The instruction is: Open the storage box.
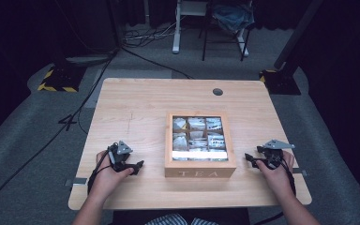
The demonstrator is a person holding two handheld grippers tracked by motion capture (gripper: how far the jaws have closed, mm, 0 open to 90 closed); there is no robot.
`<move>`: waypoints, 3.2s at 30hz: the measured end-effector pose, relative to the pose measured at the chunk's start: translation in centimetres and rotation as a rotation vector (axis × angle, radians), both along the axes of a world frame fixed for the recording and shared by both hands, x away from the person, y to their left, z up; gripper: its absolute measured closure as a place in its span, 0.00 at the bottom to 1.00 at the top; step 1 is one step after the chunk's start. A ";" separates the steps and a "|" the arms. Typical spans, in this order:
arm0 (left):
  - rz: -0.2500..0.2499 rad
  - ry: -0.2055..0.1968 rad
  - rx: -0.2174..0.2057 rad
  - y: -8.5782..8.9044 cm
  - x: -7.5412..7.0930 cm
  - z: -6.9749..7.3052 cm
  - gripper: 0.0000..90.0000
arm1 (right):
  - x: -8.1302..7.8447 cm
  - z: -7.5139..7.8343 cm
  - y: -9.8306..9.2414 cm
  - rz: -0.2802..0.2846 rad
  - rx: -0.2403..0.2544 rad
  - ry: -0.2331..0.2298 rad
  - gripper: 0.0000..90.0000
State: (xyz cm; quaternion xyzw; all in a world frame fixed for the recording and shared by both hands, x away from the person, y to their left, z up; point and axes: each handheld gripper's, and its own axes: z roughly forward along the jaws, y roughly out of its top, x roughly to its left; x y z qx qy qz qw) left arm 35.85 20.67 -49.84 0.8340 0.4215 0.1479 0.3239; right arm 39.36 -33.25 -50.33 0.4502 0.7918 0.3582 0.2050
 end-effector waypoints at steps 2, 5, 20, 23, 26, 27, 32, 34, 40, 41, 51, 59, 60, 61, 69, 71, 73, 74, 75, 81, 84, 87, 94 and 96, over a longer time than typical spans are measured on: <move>-0.021 0.005 -0.001 -0.2 -0.2 0.1 0.27 | 0.1 0.0 0.0 0.006 0.000 -0.002 0.35; -0.028 0.020 -0.014 -0.4 -0.2 0.4 0.28 | 0.1 0.0 0.0 0.006 0.000 -0.001 0.35; -0.099 -0.043 -0.142 -2.4 -1.7 6.0 0.31 | 0.0 0.0 0.1 -0.005 -0.001 -0.005 0.36; -0.118 -0.056 -0.158 -3.0 -1.9 6.5 0.31 | 0.0 0.0 0.1 -0.006 -0.001 -0.004 0.36; -0.157 -0.077 -0.186 -4.2 -2.6 7.0 0.30 | -0.1 0.0 0.2 -0.013 -0.002 -0.006 0.37; -0.176 -0.082 -0.193 -4.6 -2.8 7.0 0.28 | -0.1 0.0 0.2 -0.014 -0.003 -0.004 0.37; -0.245 -0.075 -0.197 -6.2 -3.8 7.4 0.21 | -0.2 0.0 0.3 -0.003 0.002 -0.002 0.38; -0.261 -0.073 -0.183 -6.8 -4.1 7.5 0.20 | -0.2 0.0 0.3 0.001 0.003 -0.002 0.38; -0.282 -0.045 -0.117 -7.9 -4.2 6.3 0.20 | -0.2 0.0 0.3 0.009 0.002 -0.002 0.38; -0.282 -0.045 -0.117 -7.9 -4.2 6.3 0.20 | -0.2 0.0 0.3 0.009 0.002 -0.002 0.38; -0.273 -0.094 -0.092 -8.2 -4.3 5.8 0.51 | -0.2 0.0 0.3 0.009 0.003 -0.001 0.38; -0.283 -0.102 -0.033 -8.5 -4.5 5.4 0.57 | -0.2 0.0 0.3 0.009 0.003 -0.001 0.38; -0.284 -0.104 -0.028 -8.5 -4.4 5.3 0.59 | -0.2 0.0 0.3 0.009 0.003 -0.001 0.38; -0.280 -0.095 -0.038 -8.5 -4.4 5.3 0.60 | -0.2 0.0 0.3 0.009 0.003 -0.001 0.38; -0.274 -0.076 -0.029 -8.6 -4.4 5.6 0.63 | -0.2 0.0 0.3 0.017 0.003 -0.002 0.38; -0.277 -0.068 -0.040 -8.5 -4.2 5.7 0.63 | -0.3 0.0 0.3 0.025 0.001 -0.003 0.38; -0.273 -0.072 -0.045 -8.5 -4.3 5.7 0.64 | -0.3 0.0 0.3 0.029 0.003 -0.002 0.38; -0.272 -0.076 -0.047 -8.5 -4.3 5.7 0.65 | -0.3 0.0 0.3 0.029 0.002 -0.002 0.38; -0.272 -0.076 -0.047 -8.5 -4.3 5.7 0.65 | -0.3 0.0 0.3 0.029 0.002 -0.002 0.38; -0.263 -0.106 -0.029 -8.6 -4.6 6.3 0.69 | -0.3 0.0 0.3 0.029 0.002 -0.002 0.38; -0.259 -0.112 -0.034 -8.6 -4.6 6.5 0.69 | -0.3 0.0 0.3 0.029 0.002 -0.002 0.38; -0.252 -0.117 -0.038 -8.6 -4.6 6.6 0.67 | -0.3 0.0 0.3 0.029 0.003 -0.002 0.38; -0.230 -0.149 -0.067 -8.5 -4.6 7.0 0.64 | -0.3 0.0 0.3 0.029 0.003 -0.002 0.38; -0.221 -0.167 -0.097 -8.4 -4.5 7.3 0.65 | -0.3 0.0 0.3 0.029 0.003 -0.002 0.38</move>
